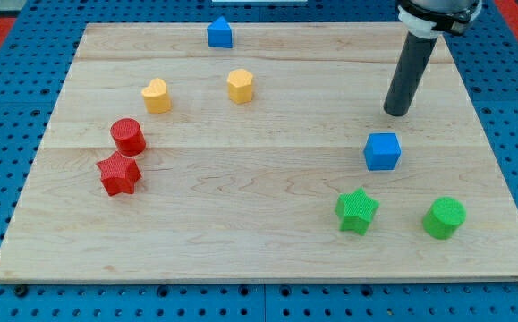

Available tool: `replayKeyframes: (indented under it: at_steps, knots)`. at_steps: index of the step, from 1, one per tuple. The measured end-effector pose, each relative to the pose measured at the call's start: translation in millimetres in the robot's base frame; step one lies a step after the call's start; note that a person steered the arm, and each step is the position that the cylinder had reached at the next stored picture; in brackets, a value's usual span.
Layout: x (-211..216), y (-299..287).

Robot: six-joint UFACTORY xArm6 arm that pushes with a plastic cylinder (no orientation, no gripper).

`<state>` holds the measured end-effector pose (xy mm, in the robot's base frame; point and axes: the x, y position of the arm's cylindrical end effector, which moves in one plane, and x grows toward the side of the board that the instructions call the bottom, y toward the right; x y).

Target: Place your arm to the right of the blue cube

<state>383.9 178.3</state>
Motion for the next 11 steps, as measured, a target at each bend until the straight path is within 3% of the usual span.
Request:
replayKeyframes:
  at_steps: [1, 2, 3, 4, 7, 8, 9, 11]
  knots:
    - [1.4, 18.4]
    - [-8.3, 93.3]
    - [57.7, 93.4]
    - [88.7, 62.7]
    - [109.5, 29.8]
    - [111.3, 23.4]
    - [67.3, 16.9]
    - [58.6, 12.4]
